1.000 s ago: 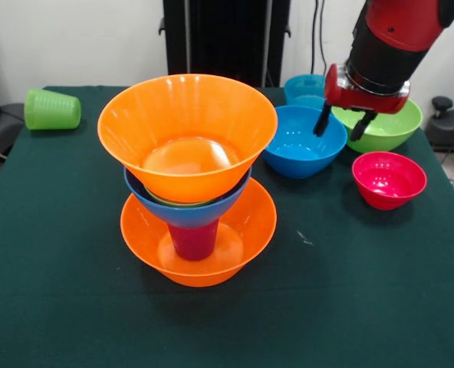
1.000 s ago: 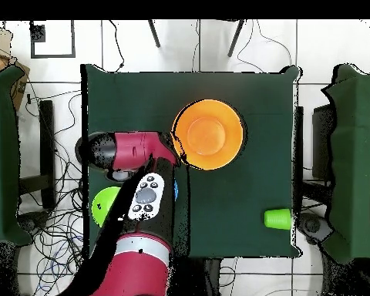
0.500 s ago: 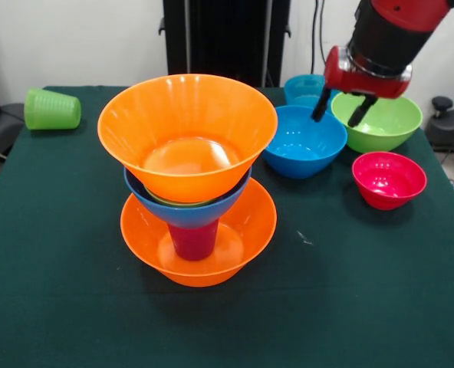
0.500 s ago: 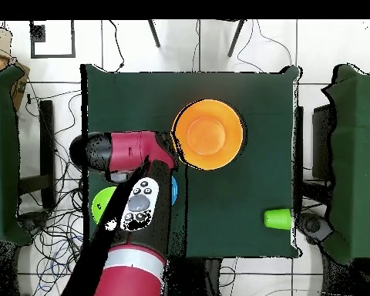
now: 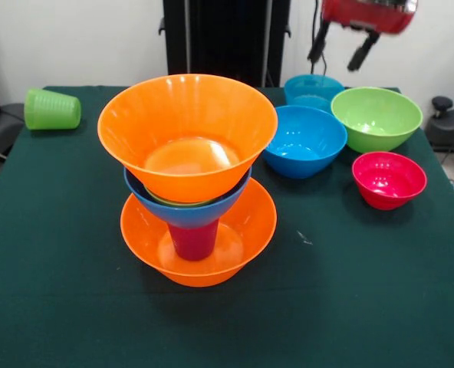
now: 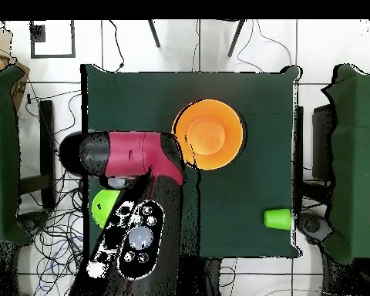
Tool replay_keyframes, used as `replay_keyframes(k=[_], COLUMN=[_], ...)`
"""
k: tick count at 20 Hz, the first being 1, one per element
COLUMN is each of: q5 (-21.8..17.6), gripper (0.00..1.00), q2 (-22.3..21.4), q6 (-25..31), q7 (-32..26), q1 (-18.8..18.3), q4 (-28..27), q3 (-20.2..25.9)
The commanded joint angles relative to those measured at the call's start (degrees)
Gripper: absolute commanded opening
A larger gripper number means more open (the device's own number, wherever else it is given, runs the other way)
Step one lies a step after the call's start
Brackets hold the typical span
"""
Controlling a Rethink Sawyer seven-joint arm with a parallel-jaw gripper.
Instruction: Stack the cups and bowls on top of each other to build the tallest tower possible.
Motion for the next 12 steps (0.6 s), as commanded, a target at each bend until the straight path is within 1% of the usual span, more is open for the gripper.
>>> replay_keyframes(k=[1,4,7,10,12], q5=[0.46,-0.4,-1.55,-2.1,-2.62], gripper=[1.0,1.0,1.0,1.0,1.0], q2=[-16.81,-19.3,-20.67,-21.93,-23.46], q6=[-4.3,-5.81,-6.54,-7.8,-10.7], q7=[-0.22,-0.35,-1.18,-3.59,-6.7], q1=[-1.39,-1.3,-1.78,-3.98,-6.37], q4=[16.88,19.78,21.45,23.34,26.35], q3=[0.58,0.33,0.34,0.96,1.51])
